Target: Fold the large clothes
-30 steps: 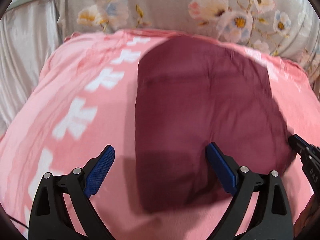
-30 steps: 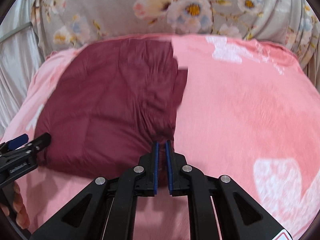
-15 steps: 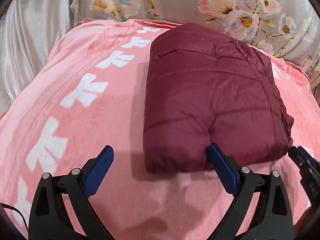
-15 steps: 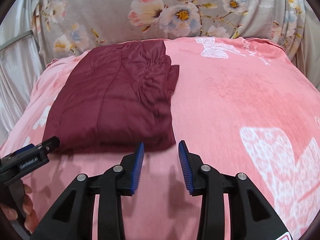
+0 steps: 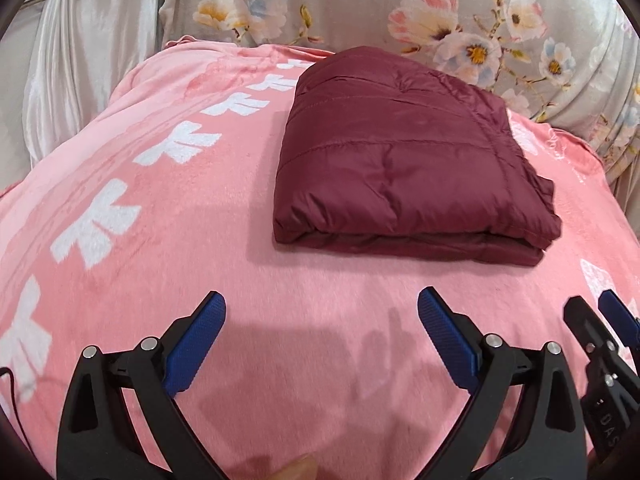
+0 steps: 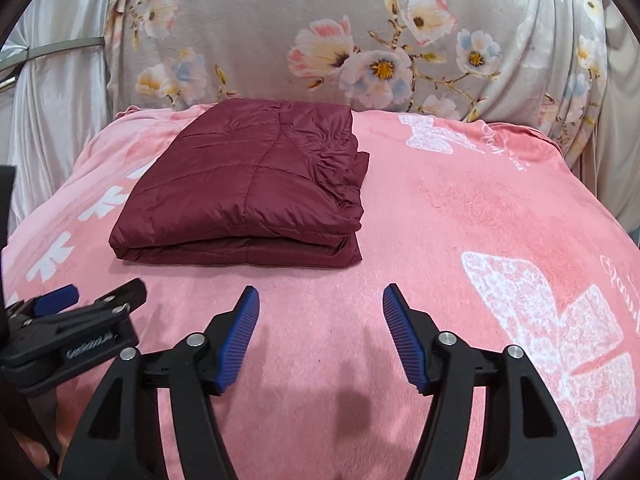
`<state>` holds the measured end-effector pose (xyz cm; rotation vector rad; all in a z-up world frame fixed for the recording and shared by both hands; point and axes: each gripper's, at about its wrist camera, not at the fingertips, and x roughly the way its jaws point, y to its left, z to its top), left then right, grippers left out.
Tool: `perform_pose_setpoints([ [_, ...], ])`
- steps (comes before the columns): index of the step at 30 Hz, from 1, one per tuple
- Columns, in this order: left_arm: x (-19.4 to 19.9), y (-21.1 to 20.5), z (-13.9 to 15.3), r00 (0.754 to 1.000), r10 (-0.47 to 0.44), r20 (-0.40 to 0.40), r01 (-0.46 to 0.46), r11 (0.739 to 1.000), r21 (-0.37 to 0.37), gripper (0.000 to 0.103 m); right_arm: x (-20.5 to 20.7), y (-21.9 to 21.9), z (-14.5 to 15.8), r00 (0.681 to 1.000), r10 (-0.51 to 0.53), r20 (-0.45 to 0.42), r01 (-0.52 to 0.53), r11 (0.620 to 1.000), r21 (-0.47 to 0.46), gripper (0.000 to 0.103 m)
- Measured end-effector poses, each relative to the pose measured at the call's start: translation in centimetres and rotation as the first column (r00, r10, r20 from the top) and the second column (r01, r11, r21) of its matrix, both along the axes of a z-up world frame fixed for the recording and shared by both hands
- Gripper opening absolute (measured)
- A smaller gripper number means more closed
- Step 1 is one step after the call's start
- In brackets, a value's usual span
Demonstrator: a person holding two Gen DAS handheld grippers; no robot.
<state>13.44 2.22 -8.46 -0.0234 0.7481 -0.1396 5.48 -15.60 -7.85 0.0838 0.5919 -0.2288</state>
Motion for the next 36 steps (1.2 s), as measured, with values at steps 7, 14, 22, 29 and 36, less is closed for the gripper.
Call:
perform_pose_setpoints([
  [7,-0.9,-0.2,-0.1,1.000,0.008,0.004,-0.008,1.000,0.012,0.095,0.0,-0.9,-0.5,0.999,-0.031,-0.028,0.033,0.999,0.041,0.064],
  [14,-1.0,-0.9,-0.1,1.000,0.012,0.017,-0.013,0.998,0.054,0.095,-0.3,-0.2,-0.6,0.999,-0.033,-0.036,0.033,0.999,0.008,0.069],
  [22,-1.8,-1.3,0.3,0.998,0.025,0.062,-0.031,0.995,0.090,0.095,-0.3,0.1,-0.6,0.999,-0.029,-0.035,0.028,1.000,-0.011,0.072],
  [29,-2.1,-1.5,0.4,0.996,0.024,0.087,-0.033,0.994,0.105,0.094,-0.3,0.3,-0.6,0.999,-0.026,-0.028,0.026,0.999,-0.019,0.073],
  [36,-2.4,-1.6,0.5,0.995,0.028,0.099,-0.039,0.993,0.111,0.094,-0.4,0.4,-0.5,0.999,-0.028,-0.025,0.027,0.999,-0.027,0.075],
])
